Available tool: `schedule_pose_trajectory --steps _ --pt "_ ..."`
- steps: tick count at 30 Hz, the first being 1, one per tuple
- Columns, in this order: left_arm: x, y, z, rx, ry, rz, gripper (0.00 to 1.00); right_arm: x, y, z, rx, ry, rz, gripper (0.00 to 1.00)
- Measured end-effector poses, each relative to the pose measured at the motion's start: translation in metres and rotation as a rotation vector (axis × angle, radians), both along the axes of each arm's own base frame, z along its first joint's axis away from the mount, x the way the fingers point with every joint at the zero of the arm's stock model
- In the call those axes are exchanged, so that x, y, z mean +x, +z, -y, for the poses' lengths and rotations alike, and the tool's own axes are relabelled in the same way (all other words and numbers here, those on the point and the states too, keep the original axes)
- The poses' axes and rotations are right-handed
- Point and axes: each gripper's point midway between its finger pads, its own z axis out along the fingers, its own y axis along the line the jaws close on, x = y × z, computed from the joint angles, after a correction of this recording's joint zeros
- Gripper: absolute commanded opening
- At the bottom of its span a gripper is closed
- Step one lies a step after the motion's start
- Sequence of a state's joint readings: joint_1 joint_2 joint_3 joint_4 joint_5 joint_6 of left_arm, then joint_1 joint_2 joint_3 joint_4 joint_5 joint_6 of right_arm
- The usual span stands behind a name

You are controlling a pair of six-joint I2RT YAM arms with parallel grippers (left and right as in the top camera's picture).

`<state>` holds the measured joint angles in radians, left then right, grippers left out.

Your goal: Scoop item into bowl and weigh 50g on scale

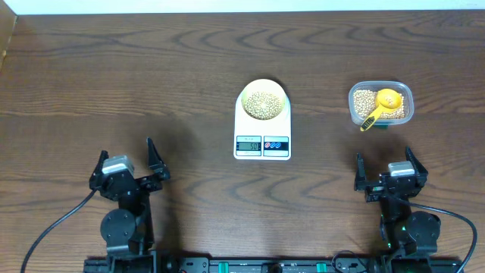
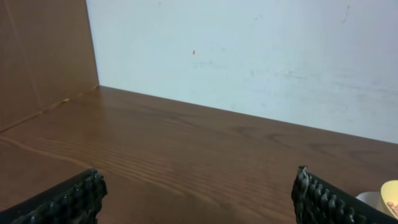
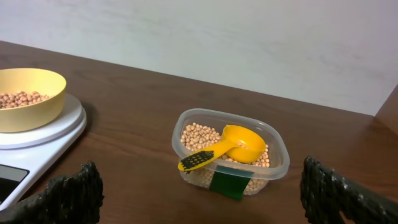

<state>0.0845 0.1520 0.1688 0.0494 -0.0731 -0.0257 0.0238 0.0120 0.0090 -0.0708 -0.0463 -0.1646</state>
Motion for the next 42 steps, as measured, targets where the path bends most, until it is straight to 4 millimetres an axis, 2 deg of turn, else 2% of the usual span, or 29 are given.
schedule_pose_trajectory --steps 12,30,33,37,42 --pt "-0.006 -0.007 0.0 0.005 0.0 0.054 0.98 0.0 0.0 0.0 0.0 0.0 0.0 0.99" --pt "-0.005 0.001 0.007 0.013 -0.038 0.134 0.98 0.0 0.0 0.0 0.0 0.0 0.0 0.99" --pt "-0.002 -0.009 0.008 0.013 -0.048 0.131 0.98 0.0 0.0 0.0 0.0 0.0 0.0 0.99" --pt "-0.001 -0.01 0.015 0.015 -0.084 0.13 0.98 0.0 0.0 0.0 0.0 0.0 0.0 0.99" --pt "0.002 -0.045 0.032 -0.006 -0.19 -0.011 0.98 0.0 0.0 0.0 0.0 0.0 0.0 0.99"
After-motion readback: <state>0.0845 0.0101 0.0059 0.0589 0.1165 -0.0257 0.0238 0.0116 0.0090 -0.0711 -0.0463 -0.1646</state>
